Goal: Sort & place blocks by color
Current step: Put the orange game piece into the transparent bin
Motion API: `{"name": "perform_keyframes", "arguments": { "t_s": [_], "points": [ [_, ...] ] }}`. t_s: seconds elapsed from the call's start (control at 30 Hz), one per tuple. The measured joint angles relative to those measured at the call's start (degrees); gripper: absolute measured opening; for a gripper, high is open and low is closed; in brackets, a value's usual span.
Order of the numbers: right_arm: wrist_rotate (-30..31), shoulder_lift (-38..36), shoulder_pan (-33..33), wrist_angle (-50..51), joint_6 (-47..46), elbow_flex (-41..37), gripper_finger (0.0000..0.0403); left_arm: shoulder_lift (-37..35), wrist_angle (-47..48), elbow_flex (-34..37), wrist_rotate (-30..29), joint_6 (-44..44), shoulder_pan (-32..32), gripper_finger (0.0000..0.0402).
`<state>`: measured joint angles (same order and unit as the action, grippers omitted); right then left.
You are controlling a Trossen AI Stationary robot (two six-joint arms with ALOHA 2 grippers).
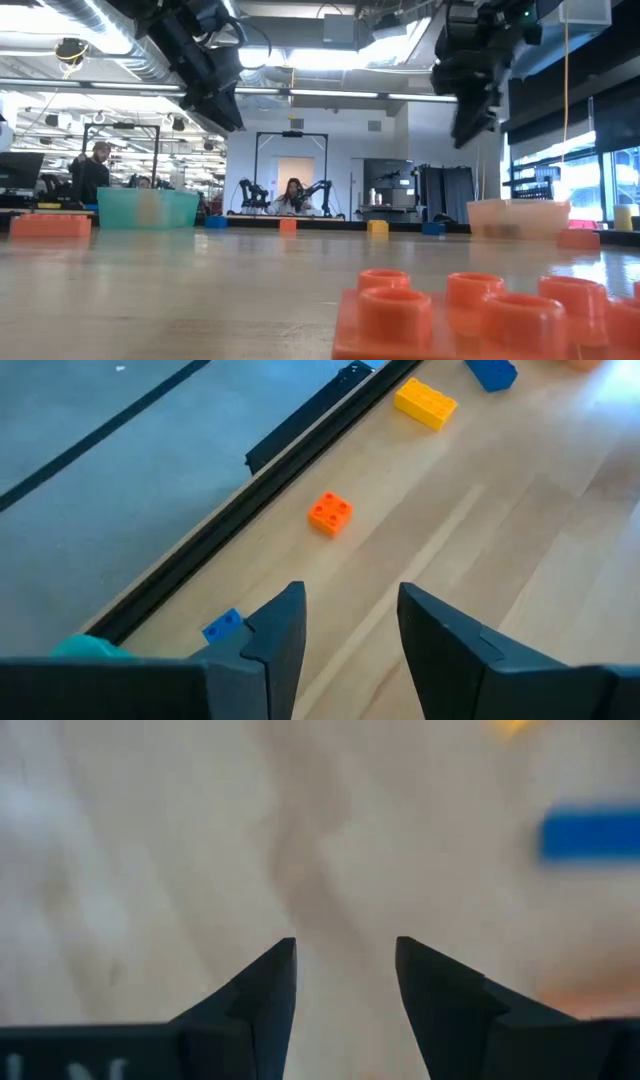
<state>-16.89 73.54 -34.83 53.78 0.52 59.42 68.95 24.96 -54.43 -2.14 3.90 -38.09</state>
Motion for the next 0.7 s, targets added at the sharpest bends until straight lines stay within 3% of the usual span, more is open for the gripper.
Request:
{"name": "perform_keyframes", "arguments": {
  "t_s": [0.17, 0.3, 0.5, 0.7],
  "points": [
    [5.28, -0.03, 5.75, 14.52, 0.90, -0.04, 0.0172, 0.00, -0.02, 0.00, 0.76, 0.00, -0.01, 0.0150],
    [7.16, -0.09, 9.79, 19.02, 2.54, -1.45, 0.0172, 0.00, -0.03, 0.00, 0.77, -0.02, 0.01, 0.0150],
    [6.96, -0.09, 15.03, 19.16, 5.85, -8.26, 0.0172, 0.00, -0.07, 0.00, 0.78, -0.02, 0.01, 0.0150],
    [7.99, 0.06, 17.72, 13.20, 5.77, -14.31, 0.0172, -0.02, -0.14, 0.00, 0.78, -0.02, 0.01, 0.0150]
  ]
}}
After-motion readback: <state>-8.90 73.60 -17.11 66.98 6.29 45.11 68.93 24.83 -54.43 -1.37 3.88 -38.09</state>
